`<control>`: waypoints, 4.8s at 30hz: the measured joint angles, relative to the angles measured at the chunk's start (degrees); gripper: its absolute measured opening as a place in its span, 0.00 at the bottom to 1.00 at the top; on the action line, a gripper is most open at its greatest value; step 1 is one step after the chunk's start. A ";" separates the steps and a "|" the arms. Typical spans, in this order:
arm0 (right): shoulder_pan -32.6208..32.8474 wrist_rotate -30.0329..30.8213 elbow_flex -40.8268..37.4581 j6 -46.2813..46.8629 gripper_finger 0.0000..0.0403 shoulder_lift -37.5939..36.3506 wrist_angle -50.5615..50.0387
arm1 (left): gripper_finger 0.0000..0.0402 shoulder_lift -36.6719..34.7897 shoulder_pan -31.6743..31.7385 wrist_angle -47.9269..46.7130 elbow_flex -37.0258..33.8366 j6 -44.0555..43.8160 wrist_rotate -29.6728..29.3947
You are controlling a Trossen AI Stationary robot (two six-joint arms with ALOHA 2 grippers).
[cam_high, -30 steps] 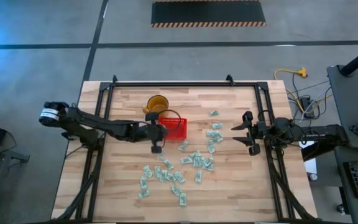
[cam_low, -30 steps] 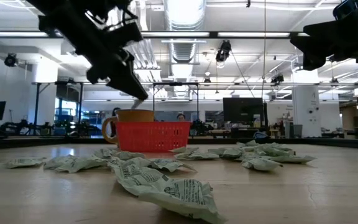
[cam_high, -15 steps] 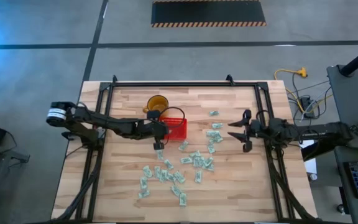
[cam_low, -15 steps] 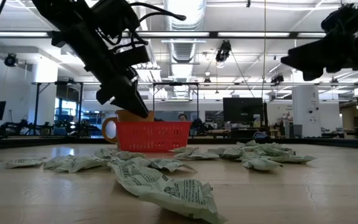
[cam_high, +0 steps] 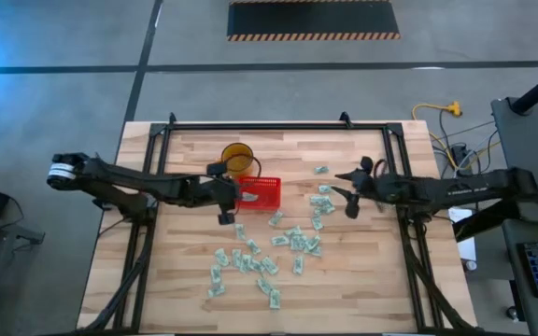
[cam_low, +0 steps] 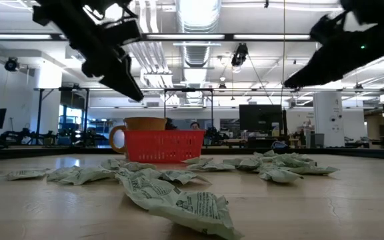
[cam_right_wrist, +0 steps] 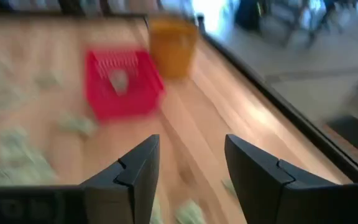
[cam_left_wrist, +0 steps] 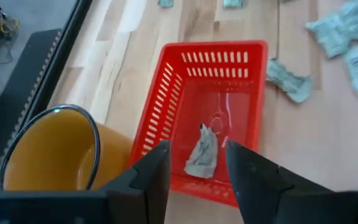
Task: Pick and place Stevia / Truvia into bins
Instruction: Put the gray stevia packet into the red basket
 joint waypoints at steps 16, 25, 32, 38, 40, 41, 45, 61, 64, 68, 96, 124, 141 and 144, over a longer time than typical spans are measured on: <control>-15.14 -7.54 29.45 -12.12 0.32 35.22 -22.63 | 0.34 -11.78 -7.12 -3.30 -6.84 -3.28 0.18; -24.47 -13.80 33.97 -20.45 0.34 47.64 -23.81 | 0.34 -13.97 -7.71 -4.10 -7.51 -4.72 0.34; -28.03 -16.67 34.06 -20.92 0.41 51.92 -24.36 | 0.34 -13.92 -7.77 -4.21 -7.53 -4.70 0.41; -29.93 -20.44 34.00 -19.58 0.42 53.16 -24.08 | 0.34 -13.79 -7.77 -2.99 -7.45 -4.68 0.41; -29.94 -20.79 33.93 -19.69 0.42 53.95 -23.71 | 0.34 -13.79 -7.77 -2.69 -7.47 -4.68 0.41; -29.94 -20.86 33.95 -19.69 0.42 54.38 -23.44 | 0.34 -13.79 -7.79 -2.55 -7.47 -4.68 0.41; -29.93 -21.08 33.98 -20.15 0.42 55.75 -23.12 | 0.34 -13.66 -7.82 -2.37 -7.47 -4.66 0.41; -30.00 -23.60 33.88 -20.09 0.11 55.59 -22.61 | 0.34 -13.41 -7.80 -2.43 -7.57 -4.64 0.41; -29.92 -24.11 33.88 -19.14 0.07 55.56 -22.55 | 0.34 -13.41 -7.77 -2.43 -7.57 -4.64 0.41; -29.56 -28.93 33.88 -18.62 0.03 55.54 -22.42 | 0.34 -13.41 -7.77 -2.43 -7.57 -4.64 0.41; -12.53 -49.37 34.14 -21.59 0.02 50.47 18.67 | 0.34 -12.97 -7.77 -2.26 -7.66 -4.67 0.42; -14.24 -44.33 37.60 -16.53 0.31 58.03 17.11 | 0.34 -6.11 -7.77 -2.28 -7.52 -4.66 4.51; -7.53 -39.37 36.86 -18.79 0.33 41.70 -8.48 | 0.34 9.47 -12.21 8.78 -7.31 -2.82 14.04; -6.56 -38.07 35.15 -18.82 0.31 38.52 -8.85 | 0.34 13.03 -12.21 10.85 -6.59 -0.06 13.67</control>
